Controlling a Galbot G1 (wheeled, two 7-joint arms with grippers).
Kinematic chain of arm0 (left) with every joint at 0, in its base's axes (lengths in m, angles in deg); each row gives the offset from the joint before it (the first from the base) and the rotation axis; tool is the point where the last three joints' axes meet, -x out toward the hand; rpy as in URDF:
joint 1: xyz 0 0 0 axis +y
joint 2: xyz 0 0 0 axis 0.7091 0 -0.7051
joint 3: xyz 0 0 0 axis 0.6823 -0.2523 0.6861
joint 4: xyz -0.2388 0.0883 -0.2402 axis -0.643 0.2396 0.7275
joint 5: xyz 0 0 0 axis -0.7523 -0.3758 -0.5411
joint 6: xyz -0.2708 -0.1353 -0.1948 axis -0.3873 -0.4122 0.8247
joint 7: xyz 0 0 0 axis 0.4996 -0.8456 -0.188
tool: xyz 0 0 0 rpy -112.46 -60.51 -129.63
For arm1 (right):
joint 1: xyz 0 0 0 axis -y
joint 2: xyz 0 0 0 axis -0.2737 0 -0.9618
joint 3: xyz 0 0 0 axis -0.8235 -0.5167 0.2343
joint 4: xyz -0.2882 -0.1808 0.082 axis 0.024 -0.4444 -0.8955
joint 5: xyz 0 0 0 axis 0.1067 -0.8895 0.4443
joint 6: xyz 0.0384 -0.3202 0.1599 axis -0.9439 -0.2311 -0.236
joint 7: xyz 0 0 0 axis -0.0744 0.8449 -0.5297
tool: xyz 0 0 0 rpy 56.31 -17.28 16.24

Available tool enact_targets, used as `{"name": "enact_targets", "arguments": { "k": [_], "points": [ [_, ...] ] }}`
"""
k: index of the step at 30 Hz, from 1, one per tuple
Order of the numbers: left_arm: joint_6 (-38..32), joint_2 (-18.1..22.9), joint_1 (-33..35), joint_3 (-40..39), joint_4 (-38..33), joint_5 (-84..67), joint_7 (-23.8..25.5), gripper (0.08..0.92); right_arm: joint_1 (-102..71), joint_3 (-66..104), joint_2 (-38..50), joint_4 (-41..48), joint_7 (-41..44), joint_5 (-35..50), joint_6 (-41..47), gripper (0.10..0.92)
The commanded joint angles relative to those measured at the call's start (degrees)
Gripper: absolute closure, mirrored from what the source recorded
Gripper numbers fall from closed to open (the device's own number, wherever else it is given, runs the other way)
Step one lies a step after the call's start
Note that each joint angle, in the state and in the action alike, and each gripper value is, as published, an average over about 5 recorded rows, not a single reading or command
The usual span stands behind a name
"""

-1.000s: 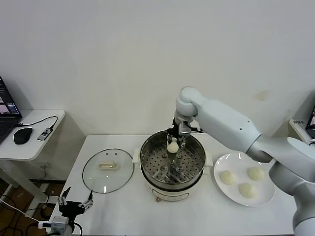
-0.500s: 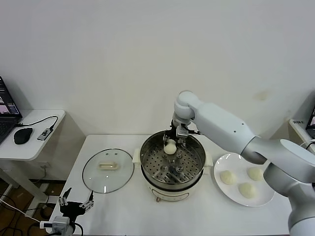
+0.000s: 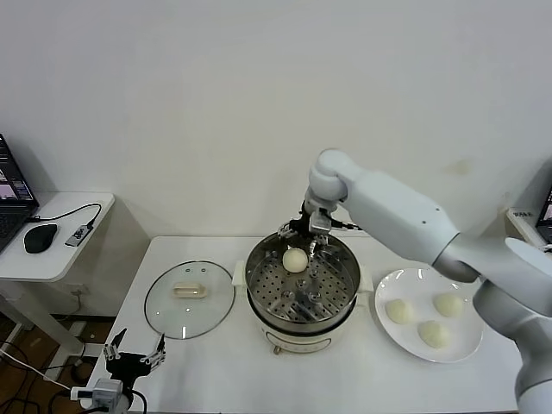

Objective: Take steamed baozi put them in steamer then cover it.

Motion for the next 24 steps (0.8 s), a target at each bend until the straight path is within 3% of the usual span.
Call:
{"name": "enact_targets", "arguments": {
  "k": [1, 5, 12, 20, 24],
  "points": [
    [1.1, 0.3, 0.1, 0.3, -0.8, 0.1, 0.2, 0.177, 9.1, -3.6, 10.8, -9.5, 3.8, 20.5, 18.6, 0.202],
    [1.6, 0.2, 0.4, 0.2, -1.6, 0.1, 0.3, 0.177, 14.7, -8.4, 19.1, -12.5, 2.6, 29.1, 28.6, 0.203],
    [1.8, -0.2, 0.6, 0.1, -2.1, -0.2, 0.2, 0.177, 16.6, -12.7, 32.4, -14.1, 3.6, 34.2, 47.1, 0.203],
    [2.1, -0.2, 1.4, -0.4, -3.6, -0.2, 0.2, 0.177, 12.6, -13.3, 38.3, -17.6, 1.5, 29.8, 63.4, 0.203],
    [2.1, -0.2, 2.0, -0.4, -4.1, -0.1, 0.2, 0.177, 10.0, -12.5, 38.5, -19.3, 1.5, 25.9, 66.8, 0.203]
  ]
}}
